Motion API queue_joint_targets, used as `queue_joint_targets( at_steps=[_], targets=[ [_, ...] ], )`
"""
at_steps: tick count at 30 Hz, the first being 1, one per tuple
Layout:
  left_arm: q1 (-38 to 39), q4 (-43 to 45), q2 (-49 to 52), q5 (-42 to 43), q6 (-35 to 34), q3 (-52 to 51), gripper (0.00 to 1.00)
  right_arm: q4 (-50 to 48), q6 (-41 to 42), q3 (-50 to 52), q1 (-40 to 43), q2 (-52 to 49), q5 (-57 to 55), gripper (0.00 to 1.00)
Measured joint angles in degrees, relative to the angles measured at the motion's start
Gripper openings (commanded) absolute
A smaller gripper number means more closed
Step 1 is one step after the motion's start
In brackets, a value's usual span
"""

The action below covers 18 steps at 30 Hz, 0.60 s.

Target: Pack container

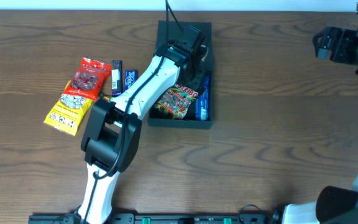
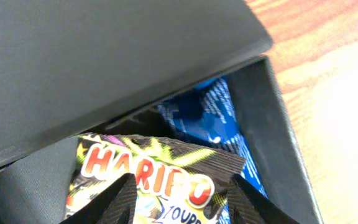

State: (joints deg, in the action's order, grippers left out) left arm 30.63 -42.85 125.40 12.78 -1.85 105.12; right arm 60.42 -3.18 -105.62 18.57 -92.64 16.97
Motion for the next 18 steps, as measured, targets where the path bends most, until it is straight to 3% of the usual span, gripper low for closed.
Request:
queue_joint_targets(
  at_steps=[4,9,18],
  targets=[
    [0.0,-1.4,0.0,1.2,5.1,-0.9,0.34,0.0,0.0,0.0,0.0,0.0,0.0,0.99],
    [0.0,-6.8,0.0,1.9,8.7,-1.1,0.30,0.1,0.0,0.0,0.0,0.0,0.0,0.99],
    [0.0,-12.3,-0.3,5.0,13.5,-1.2,0.36,0.1,0.0,0.0,0.0,0.0,0.0,0.99]
  ],
)
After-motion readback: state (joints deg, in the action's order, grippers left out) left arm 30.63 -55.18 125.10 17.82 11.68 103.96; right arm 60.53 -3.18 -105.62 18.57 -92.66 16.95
